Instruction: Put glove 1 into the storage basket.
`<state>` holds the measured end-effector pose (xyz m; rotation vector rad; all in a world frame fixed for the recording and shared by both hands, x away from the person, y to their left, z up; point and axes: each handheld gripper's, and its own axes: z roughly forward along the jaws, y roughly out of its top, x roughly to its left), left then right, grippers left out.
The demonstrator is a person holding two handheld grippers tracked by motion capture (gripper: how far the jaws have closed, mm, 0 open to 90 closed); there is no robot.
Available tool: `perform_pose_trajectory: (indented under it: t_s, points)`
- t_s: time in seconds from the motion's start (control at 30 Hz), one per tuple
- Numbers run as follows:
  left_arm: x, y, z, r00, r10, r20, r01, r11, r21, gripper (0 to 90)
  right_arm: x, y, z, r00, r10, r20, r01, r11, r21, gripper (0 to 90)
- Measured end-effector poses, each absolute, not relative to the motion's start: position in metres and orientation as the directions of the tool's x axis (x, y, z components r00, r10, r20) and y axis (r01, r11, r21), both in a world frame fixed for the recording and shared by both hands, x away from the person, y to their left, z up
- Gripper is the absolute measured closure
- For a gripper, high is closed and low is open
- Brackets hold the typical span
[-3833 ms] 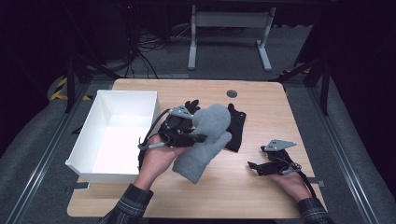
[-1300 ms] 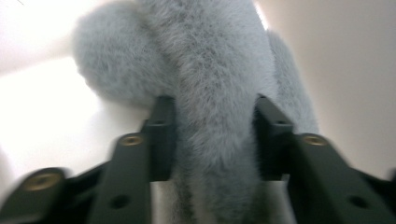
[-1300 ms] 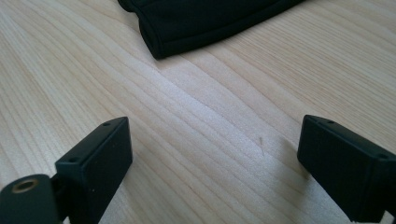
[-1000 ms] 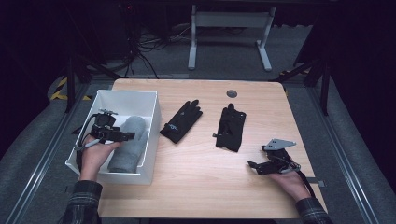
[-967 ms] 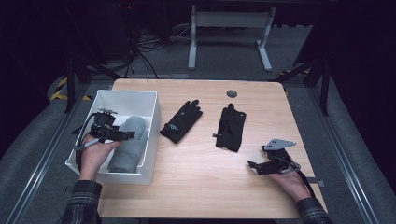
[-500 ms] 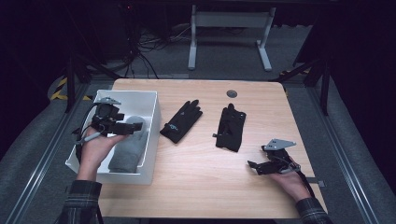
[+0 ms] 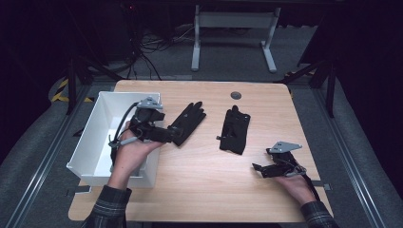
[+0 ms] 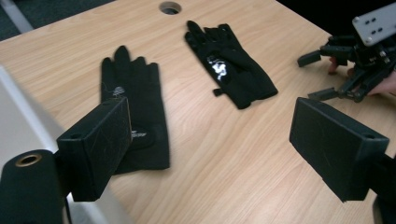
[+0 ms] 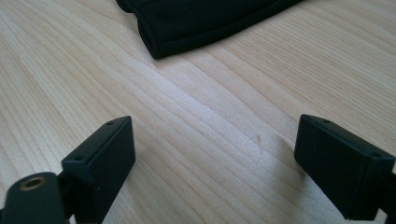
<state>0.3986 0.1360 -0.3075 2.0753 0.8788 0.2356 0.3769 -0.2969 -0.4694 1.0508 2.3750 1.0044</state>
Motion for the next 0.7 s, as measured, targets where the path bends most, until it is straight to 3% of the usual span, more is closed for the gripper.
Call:
perform_pose_trajectory:
  t_s: [0.4,0.7]
  points:
    - [0.383,0.081,-0.333,0.776,0.615,-0.136,0.484,-0.443,0.755,13.8,0.378,-0.299,-0.465,-0.672,0.74,-0.026,0.507,0.485,0.713,24.9]
    - [0.374,0.061,-0.372,0.794,0.59,-0.149,0.488,-0.471,0.735,13.9,0.378,-0.298,-0.458,-0.689,0.725,-0.023,0.498,0.496,0.711,50.2]
